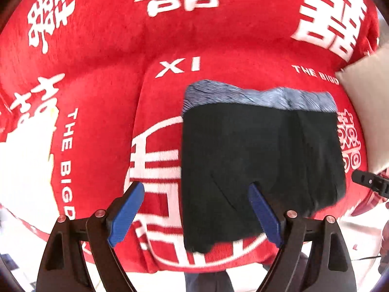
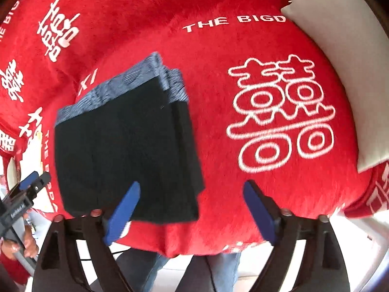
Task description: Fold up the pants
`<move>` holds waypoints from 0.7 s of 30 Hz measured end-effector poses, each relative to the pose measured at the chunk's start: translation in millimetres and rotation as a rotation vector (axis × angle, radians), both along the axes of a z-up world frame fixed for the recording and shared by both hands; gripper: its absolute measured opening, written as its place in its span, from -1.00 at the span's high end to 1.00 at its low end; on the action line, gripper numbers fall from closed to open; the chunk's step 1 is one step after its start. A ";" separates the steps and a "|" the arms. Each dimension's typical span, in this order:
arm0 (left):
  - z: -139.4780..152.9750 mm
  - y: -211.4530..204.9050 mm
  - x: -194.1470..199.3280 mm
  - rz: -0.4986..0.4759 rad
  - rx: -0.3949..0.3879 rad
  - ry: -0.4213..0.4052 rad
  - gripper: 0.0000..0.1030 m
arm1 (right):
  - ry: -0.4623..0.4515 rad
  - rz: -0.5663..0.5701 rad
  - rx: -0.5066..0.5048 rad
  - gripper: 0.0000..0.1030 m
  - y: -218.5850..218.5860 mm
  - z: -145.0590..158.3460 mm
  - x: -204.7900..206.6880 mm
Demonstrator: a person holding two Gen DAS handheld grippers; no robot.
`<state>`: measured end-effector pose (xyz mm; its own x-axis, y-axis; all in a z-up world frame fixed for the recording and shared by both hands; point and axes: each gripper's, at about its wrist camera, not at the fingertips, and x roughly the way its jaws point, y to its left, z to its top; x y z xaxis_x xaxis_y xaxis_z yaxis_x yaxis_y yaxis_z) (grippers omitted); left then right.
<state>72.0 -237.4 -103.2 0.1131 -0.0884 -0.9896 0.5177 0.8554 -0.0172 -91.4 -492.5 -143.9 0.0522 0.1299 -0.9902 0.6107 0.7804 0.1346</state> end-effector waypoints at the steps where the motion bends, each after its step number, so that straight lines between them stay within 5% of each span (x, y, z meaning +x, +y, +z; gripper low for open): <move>1: 5.1 -1.7 -5.0 -0.002 0.009 0.000 -0.72 | -0.005 -0.005 0.000 -0.89 5.1 5.2 -0.9; 4: 17.5 -3.2 -17.3 -0.009 0.005 0.014 -0.72 | -0.010 -0.010 -0.008 -1.00 17.6 16.7 2.4; 6: 24.3 -4.6 -24.8 -0.018 0.017 0.014 -1.00 | -0.016 0.002 -0.009 -1.00 26.0 25.6 -0.9; 21: 49.6 -8.2 -49.7 -0.033 0.117 -0.008 -1.00 | 0.038 0.094 -0.046 -1.00 66.1 67.6 2.5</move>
